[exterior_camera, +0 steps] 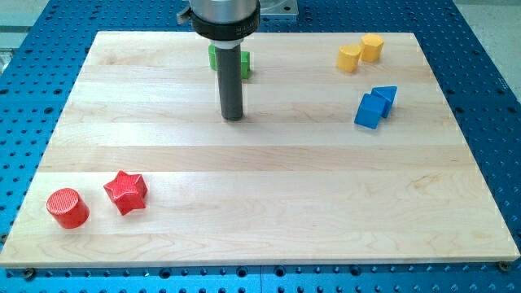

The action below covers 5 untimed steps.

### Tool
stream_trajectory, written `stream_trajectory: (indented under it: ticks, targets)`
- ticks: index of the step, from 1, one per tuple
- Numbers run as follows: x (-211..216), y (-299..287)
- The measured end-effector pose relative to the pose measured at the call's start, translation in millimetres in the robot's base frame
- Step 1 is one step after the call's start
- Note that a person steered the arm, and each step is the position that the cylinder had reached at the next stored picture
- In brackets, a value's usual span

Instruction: Separate the blue blocks

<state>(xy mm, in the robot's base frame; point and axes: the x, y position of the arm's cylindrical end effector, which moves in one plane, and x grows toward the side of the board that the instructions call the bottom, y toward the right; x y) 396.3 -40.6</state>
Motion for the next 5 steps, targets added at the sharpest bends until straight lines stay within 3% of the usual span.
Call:
stream_trajectory:
  ticks: [5]
  targets:
    - [-24.8, 10.3]
